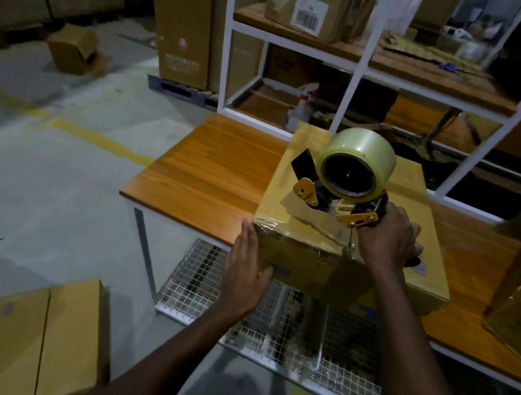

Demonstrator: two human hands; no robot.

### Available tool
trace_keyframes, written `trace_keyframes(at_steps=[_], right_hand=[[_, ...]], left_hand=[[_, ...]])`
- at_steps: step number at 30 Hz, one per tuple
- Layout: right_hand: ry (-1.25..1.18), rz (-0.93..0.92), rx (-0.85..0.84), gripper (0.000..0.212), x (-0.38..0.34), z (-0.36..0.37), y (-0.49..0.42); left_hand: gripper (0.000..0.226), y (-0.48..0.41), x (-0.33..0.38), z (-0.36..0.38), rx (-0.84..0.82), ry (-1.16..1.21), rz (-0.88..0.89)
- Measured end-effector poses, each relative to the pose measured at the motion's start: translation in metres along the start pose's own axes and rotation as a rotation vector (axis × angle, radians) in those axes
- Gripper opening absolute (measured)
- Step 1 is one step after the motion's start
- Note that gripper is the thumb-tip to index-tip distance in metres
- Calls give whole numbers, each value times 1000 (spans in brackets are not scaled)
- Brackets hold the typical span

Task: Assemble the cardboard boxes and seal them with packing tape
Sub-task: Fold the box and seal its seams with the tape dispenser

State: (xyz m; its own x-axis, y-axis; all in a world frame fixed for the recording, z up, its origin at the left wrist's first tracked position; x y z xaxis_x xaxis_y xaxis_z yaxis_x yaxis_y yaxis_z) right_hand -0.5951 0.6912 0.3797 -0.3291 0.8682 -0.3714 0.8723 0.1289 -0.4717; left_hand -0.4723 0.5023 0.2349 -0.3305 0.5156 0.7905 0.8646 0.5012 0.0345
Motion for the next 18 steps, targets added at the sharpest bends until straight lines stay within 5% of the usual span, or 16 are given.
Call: trace_keyframes(at_steps=[4, 13, 18], right_hand=[[13, 16, 18, 14, -2, 2, 1], [27, 106, -4, 19, -4, 0, 4], [33, 127, 6, 19, -5, -1, 10]], left_hand=[[93, 1, -2, 3, 13, -146, 10], [25, -24, 4, -19, 118, 596, -265], [16, -37, 17, -29, 169, 661, -497]])
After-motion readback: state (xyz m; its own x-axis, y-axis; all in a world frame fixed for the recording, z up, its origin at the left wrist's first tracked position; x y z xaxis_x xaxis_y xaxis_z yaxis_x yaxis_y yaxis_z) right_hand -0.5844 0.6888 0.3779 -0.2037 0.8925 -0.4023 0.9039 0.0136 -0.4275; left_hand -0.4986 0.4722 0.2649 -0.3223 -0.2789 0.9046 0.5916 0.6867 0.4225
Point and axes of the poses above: each hand's wrist, its own y-axis away from the middle knuckle, its own z-axis out of the palm, x = y × z, the point moved 4 cm from there along -y, towards the middle knuckle, and after that the axes turned 15 degrees about -z, right-handed, at the moved point
